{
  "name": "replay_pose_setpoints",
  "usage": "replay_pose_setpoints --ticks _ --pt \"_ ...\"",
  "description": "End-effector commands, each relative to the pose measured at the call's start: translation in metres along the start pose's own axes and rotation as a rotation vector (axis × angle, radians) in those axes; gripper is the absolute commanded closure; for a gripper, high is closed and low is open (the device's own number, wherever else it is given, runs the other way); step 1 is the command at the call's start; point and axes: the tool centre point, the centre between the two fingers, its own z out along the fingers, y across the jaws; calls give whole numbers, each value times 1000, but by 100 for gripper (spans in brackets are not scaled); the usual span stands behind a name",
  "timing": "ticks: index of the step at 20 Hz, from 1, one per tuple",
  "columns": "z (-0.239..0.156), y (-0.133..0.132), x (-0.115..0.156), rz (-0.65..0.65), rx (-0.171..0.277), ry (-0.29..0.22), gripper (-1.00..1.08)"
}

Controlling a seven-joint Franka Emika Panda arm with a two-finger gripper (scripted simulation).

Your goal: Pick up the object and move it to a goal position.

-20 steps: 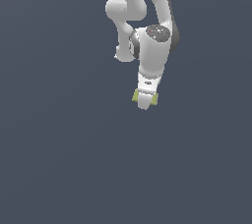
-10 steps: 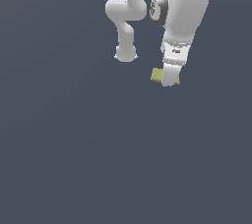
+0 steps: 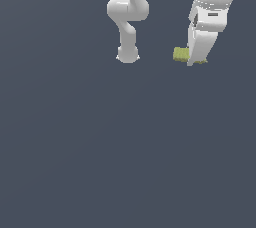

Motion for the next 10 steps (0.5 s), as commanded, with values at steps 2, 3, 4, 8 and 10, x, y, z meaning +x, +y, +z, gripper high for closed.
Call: replay_pose_setpoints --ticks 2,3,4,8,10 --pt "-21 -7 12 3 0 0 108" --pt "-26 -8 15 3 0 0 108" --pt "-30 -9 17 3 -1 0 108" --pt "-40 -12 24 5 -1 1 108" --pt "-43 -12 25 5 -1 1 108"
